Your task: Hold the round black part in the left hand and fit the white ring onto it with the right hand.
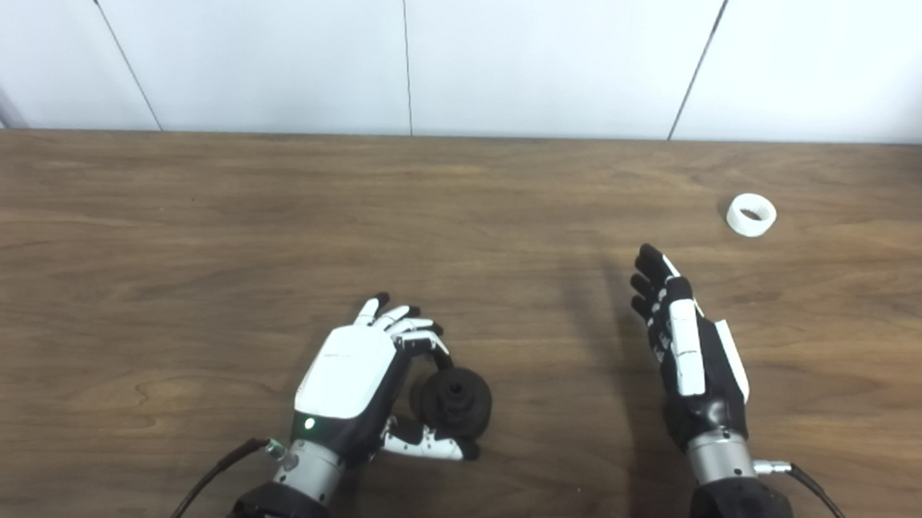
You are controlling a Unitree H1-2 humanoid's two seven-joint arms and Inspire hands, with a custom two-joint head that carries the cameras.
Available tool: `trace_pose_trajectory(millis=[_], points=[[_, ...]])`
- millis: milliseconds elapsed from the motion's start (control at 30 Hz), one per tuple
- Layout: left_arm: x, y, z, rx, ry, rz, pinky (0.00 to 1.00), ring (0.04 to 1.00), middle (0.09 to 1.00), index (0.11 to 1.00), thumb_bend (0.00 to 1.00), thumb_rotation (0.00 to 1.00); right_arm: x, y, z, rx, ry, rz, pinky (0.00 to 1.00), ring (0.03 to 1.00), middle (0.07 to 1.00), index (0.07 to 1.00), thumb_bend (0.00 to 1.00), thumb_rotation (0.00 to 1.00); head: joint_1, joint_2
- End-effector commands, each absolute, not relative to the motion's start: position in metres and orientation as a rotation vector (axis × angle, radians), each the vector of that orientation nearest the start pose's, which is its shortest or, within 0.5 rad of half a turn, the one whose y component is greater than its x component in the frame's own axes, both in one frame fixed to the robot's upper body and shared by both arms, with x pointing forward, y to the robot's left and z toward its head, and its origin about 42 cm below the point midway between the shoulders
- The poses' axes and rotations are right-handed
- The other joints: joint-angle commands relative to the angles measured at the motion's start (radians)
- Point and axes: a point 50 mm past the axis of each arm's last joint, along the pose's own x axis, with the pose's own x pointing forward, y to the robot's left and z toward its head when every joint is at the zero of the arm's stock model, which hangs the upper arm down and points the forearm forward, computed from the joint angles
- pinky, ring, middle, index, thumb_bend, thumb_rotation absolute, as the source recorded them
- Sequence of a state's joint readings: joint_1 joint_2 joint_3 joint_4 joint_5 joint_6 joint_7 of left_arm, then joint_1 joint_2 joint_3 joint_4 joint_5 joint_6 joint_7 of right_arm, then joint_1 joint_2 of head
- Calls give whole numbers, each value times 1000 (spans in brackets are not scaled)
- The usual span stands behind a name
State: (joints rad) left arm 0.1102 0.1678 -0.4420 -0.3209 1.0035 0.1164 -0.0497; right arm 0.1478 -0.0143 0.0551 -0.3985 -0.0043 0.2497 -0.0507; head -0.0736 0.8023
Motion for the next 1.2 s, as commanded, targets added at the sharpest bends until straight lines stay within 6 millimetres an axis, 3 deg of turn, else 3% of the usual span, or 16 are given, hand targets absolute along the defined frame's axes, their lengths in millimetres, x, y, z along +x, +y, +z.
trace_pose_trajectory(millis=[0, 400, 667, 1167], points=[[217, 148, 130, 1097, -256, -310, 1000, 893, 785, 486, 515, 59, 226, -207, 159, 5, -45, -43, 934, 934, 940, 925, 579, 991, -5, 0], [206, 147, 111, 1123, -247, -327, 1000, 892, 788, 485, 517, 55, 224, -212, 158, -3, -38, -48, 966, 944, 934, 918, 590, 992, -22, 1], [202, 147, 106, 1151, -248, -336, 1000, 893, 789, 485, 518, 55, 227, -220, 165, 6, -63, -70, 886, 928, 930, 912, 569, 990, -36, -3], [205, 148, 103, 1172, -240, -336, 1000, 898, 793, 485, 518, 57, 237, -239, 180, -10, -117, -105, 907, 935, 939, 919, 583, 994, -57, -16]])
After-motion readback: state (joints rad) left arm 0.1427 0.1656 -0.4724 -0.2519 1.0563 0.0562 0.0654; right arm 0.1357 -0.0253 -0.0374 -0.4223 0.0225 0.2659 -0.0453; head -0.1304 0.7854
